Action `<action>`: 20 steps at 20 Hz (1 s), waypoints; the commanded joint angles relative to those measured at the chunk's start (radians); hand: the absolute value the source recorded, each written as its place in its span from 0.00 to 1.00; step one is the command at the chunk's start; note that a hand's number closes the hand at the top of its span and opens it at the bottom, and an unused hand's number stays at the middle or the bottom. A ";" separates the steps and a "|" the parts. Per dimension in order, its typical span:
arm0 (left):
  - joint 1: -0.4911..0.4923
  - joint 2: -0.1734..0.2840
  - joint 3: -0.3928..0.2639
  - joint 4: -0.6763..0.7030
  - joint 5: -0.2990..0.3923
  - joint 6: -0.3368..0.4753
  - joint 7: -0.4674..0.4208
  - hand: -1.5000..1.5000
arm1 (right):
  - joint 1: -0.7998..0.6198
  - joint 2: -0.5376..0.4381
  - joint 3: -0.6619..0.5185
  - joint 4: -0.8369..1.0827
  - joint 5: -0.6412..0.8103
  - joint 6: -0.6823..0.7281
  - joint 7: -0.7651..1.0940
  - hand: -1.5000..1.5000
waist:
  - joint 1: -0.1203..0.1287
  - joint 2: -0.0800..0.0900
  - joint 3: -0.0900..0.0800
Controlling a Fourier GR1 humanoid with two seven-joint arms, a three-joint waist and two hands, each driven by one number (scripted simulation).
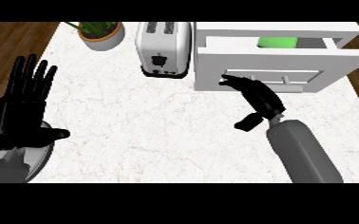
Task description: Pick up the cup, place it into the drawer and close the drawer
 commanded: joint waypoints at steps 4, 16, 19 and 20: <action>0.033 -0.021 0.052 0.088 -0.041 -0.114 -0.046 0.00 | -0.227 0.021 -0.100 0.393 -0.002 -0.059 -0.145 0.00 | 0.002 0.003 0.000; -0.028 -0.028 0.077 0.103 -0.030 -0.138 0.001 0.00 | -0.480 -0.111 -0.221 0.770 -0.028 -0.019 -0.311 0.00 | 0.036 0.024 0.002; -0.023 -0.019 0.074 0.076 -0.026 -0.139 0.025 0.00 | -0.517 -0.109 -0.228 0.810 -0.023 -0.030 -0.290 0.00 | 0.058 0.029 0.003; -0.016 -0.033 0.067 0.057 -0.036 -0.132 0.011 0.00 | -0.528 -0.110 -0.230 0.819 -0.022 -0.038 -0.285 0.00 | 0.059 0.027 0.003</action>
